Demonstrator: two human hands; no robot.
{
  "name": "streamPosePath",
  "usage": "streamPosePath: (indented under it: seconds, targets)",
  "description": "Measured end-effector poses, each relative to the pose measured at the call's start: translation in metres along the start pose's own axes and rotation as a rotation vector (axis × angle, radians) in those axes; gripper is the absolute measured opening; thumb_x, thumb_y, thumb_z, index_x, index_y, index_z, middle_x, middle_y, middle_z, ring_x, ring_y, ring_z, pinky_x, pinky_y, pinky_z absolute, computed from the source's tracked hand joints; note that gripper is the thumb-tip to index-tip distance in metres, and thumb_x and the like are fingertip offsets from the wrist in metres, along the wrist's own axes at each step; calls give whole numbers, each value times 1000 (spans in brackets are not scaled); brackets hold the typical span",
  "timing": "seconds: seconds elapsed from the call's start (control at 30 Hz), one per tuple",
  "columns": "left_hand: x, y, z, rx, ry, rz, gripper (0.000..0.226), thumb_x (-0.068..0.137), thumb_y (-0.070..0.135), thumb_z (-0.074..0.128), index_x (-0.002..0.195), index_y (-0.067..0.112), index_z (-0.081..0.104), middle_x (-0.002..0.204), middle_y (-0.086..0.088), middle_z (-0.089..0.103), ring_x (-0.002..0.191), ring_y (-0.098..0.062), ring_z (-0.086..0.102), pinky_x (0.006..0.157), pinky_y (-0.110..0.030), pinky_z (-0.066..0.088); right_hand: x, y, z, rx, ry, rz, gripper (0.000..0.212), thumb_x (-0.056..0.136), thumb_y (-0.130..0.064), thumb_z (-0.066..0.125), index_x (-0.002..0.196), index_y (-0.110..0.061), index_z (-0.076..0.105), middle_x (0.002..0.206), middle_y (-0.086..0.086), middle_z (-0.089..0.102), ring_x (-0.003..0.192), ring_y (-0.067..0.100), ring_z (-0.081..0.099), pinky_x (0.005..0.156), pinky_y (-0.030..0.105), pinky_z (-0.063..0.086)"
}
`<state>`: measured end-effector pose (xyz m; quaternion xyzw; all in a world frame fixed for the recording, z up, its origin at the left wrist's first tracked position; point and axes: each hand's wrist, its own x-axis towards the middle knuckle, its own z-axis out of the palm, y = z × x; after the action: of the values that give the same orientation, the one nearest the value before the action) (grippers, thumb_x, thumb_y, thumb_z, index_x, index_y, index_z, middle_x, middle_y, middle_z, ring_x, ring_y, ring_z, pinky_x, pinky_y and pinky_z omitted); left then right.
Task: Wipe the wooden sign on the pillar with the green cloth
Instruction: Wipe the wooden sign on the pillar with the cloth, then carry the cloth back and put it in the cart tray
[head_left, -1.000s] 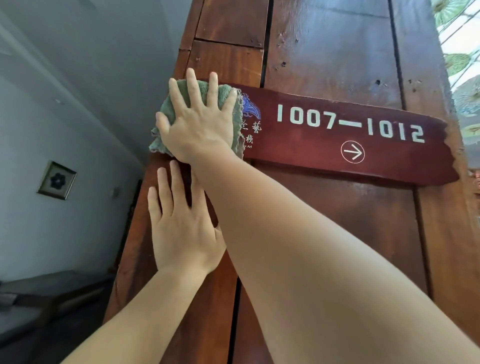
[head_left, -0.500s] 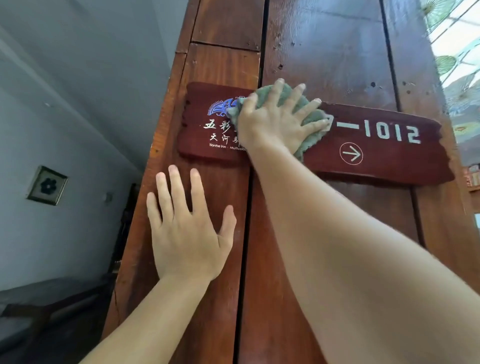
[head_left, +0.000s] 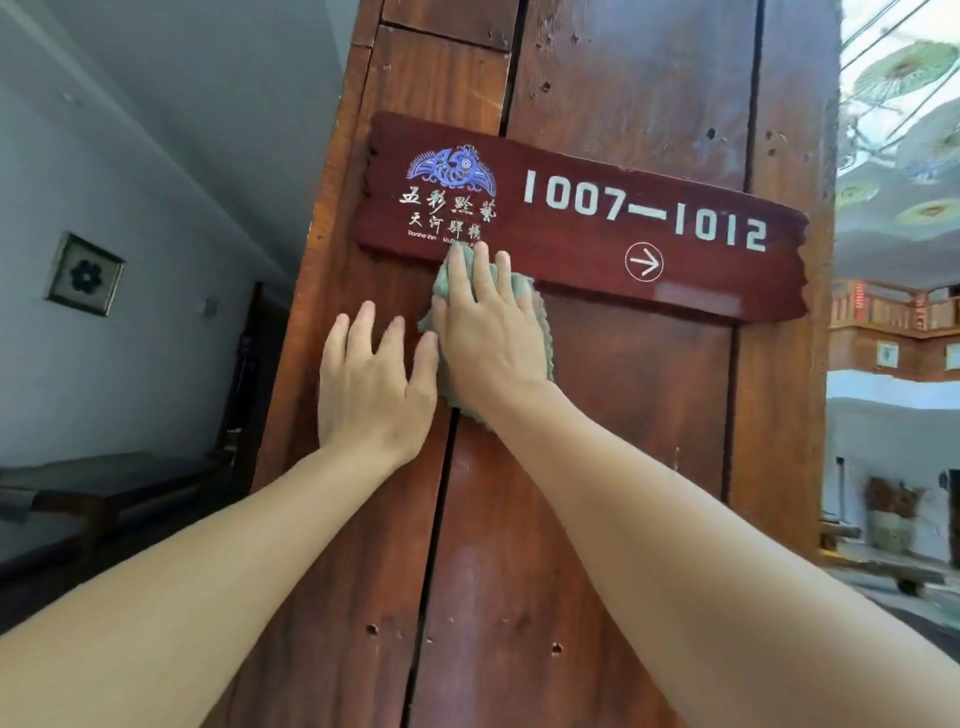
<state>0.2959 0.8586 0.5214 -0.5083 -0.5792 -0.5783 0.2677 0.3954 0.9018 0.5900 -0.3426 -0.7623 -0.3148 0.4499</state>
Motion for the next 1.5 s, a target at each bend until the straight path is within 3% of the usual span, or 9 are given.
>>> streamPosePath:
  seconds: [0.2,0.33,0.43,0.53,0.6,0.73,0.97,1.07,1.5]
  targets:
    - [-74,8,-14,-644,-278,-388,44,100,46,43,104,17,75,103,-5,77,102,-25,69,85,-40,55,-120,-6,0,284,-257,-153,72,102,-39,47,161,-14,13,169,10,13,156,28,10,126,43,15]
    - [-132,-9,-19,-872,-505,-591,30,102,33,50,107,16,75,102,-7,80,92,-22,77,72,-33,59,-174,10,-11,652,-467,-89,103,86,-59,66,162,-24,6,171,-5,4,154,7,8,121,25,18]
    - [-170,-19,-20,-967,-574,-753,30,103,33,49,117,18,70,108,-9,79,98,-26,77,76,-40,62,-211,18,-15,954,-594,245,120,67,-73,76,158,-43,3,167,-18,14,147,-2,18,115,24,23]
    - [-204,-29,-21,-1046,-645,-906,33,104,36,47,125,19,66,117,-10,77,106,-27,74,83,-43,60,-253,21,-2,1258,-842,698,128,59,-66,85,157,-46,6,160,-3,39,130,23,58,108,49,46]
    - [-227,-38,-21,-1098,-673,-992,36,103,39,46,129,20,63,122,-11,74,111,-30,72,89,-48,58,-286,18,16,1485,-966,862,116,68,-54,85,159,-30,18,147,7,56,109,32,72,100,55,53]
    - [-273,-59,-28,-1160,-684,-1087,46,102,43,49,138,17,57,133,-16,67,122,-36,65,102,-57,50,-351,-11,43,1850,-1233,987,66,83,-61,70,134,-20,64,134,11,68,124,34,64,109,56,45]
    - [-354,-107,-82,-841,-382,-1187,36,102,40,51,123,15,67,119,-9,76,108,-27,73,84,-45,60,-418,-87,69,2145,-1178,1492,37,103,-22,52,132,1,60,123,21,71,110,32,71,88,43,61]
    - [-392,-130,-131,-607,-191,-1229,29,103,35,49,107,17,72,107,-7,80,96,-21,77,74,-37,62,-423,-145,70,2042,-1234,1447,33,105,-15,49,129,4,59,122,26,70,112,37,70,97,49,56]
    - [-493,-210,-430,-4,308,-1267,29,104,32,49,97,23,76,102,-8,79,96,-27,75,91,-54,58,-439,-453,-9,1919,-1623,793,13,100,-1,55,111,3,60,122,36,64,103,42,65,97,62,52]
